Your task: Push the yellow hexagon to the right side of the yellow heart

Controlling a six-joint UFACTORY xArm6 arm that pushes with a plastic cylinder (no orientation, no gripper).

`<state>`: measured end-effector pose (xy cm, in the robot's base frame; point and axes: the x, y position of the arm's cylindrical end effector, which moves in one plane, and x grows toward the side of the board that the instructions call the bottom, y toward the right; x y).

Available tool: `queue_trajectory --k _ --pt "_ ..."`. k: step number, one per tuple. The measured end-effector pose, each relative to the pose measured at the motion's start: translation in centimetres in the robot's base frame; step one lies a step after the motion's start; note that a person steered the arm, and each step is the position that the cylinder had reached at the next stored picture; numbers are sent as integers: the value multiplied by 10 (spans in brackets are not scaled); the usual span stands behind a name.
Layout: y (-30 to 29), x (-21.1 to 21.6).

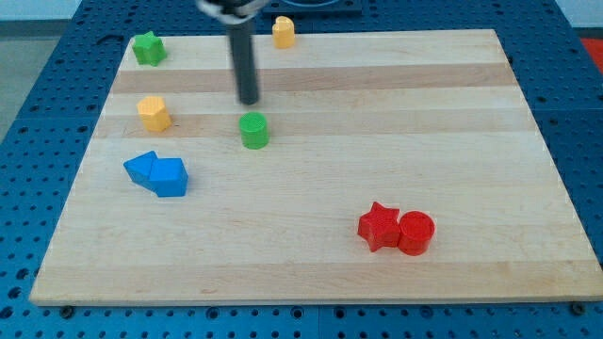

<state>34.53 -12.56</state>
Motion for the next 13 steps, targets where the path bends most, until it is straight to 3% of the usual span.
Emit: queue_trajectory --k 2,3,4,5,6,7,8,9,10,11,13 --pt "-122 4" --pt "-160 -18" --pt "-179 3" --pt "-164 53" --pt "-110 19" --pt "-48 -48" --pt "-38 -47" --pt "-88 -23" --pt "-102 3" --pt "-40 -4" --pt "112 -59"
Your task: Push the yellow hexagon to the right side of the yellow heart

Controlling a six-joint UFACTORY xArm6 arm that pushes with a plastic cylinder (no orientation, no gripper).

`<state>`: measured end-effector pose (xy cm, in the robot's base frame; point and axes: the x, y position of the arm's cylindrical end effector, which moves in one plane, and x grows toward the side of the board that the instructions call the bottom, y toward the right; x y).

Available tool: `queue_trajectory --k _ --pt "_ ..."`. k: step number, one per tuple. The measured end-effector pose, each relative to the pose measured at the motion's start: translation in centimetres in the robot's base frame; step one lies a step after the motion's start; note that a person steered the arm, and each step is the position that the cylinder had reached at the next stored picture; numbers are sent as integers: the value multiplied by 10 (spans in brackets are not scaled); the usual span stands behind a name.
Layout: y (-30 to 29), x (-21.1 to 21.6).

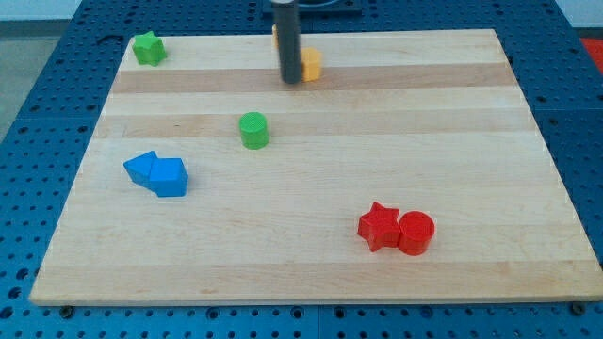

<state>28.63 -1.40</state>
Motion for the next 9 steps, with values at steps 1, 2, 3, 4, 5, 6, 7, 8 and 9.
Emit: queue_trajectory --k 1,2,3,4,5,6,7,8,9 --pt "16 0" --pt "36 16" --pt "66 10" --pt "50 -18" --pt "46 -28" --pt "59 -6" --pt "21 16" --pt "8 11" --pt "8 -38"
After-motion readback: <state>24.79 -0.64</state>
